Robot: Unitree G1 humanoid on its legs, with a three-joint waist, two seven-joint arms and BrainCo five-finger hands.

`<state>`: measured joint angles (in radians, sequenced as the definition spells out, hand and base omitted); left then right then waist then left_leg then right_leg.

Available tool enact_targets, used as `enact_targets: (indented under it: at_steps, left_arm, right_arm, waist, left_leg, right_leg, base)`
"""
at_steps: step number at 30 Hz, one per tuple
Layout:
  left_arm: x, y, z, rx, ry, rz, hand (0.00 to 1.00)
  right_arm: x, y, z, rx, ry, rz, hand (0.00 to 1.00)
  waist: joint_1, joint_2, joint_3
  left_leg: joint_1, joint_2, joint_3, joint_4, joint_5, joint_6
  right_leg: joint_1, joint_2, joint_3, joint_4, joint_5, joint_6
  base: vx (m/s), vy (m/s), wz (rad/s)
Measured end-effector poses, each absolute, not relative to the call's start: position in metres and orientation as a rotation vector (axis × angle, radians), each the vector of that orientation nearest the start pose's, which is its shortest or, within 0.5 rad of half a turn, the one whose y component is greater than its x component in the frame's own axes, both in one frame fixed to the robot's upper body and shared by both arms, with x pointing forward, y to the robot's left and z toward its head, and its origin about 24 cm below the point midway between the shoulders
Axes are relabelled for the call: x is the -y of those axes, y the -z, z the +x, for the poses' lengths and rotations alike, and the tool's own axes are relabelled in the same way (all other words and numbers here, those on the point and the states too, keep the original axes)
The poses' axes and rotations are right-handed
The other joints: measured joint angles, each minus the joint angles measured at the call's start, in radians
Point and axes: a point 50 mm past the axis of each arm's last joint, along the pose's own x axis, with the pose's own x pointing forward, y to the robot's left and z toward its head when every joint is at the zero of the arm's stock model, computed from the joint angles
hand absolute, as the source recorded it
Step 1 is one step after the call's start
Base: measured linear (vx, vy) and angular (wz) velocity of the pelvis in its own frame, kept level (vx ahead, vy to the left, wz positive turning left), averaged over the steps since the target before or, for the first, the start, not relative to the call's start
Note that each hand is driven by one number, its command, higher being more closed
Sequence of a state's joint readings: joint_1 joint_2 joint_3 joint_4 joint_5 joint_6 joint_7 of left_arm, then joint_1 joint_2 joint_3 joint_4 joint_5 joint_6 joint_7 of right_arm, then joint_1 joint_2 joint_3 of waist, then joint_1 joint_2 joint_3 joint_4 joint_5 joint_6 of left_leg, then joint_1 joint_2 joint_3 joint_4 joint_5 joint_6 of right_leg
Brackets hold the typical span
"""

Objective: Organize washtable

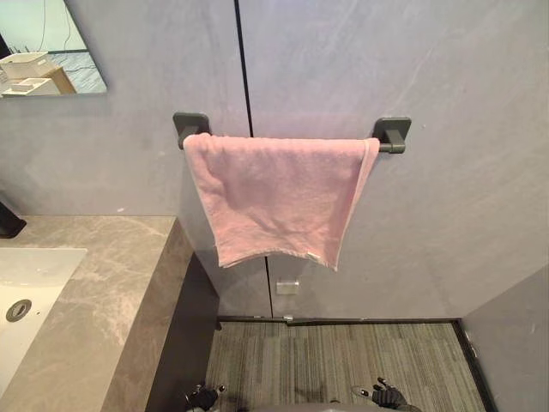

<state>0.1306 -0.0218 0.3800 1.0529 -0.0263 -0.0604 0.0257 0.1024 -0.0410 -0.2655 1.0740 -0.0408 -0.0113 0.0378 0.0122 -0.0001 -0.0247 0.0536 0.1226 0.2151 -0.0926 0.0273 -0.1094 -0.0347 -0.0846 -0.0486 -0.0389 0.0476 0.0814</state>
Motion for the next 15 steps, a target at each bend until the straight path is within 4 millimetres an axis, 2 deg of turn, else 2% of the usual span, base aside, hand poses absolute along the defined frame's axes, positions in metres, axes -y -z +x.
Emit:
enact_targets:
  at_steps: [9, 15]
  left_arm:
    - [-0.1925, 0.1667, 0.0682, -1.113, -0.410, -0.202, 0.00]
    - [-0.1933, 0.1668, 0.0679, -1.114, -0.410, -0.200, 0.00]
  right_arm:
    - [0.1959, 0.1661, 0.0798, -1.160, 0.201, 0.056, 0.00]
    - [0.1942, 0.1663, 0.0841, -1.169, 0.170, 0.035, 0.00]
  waist:
    - [-0.003, -0.006, 0.004]
    - [-0.015, -0.005, 0.004]
  left_leg:
    - [0.006, -0.007, -0.012, 0.004, -0.014, 0.003]
    - [0.006, -0.007, -0.012, 0.014, -0.022, 0.006]
  right_leg:
    - [0.013, -0.007, -0.007, 0.001, -0.012, 0.009]
    - [0.016, -0.007, -0.007, 0.002, -0.017, 0.008]
  base:
    - [0.01, 0.004, 0.03]
    - [0.02, -0.001, -0.01]
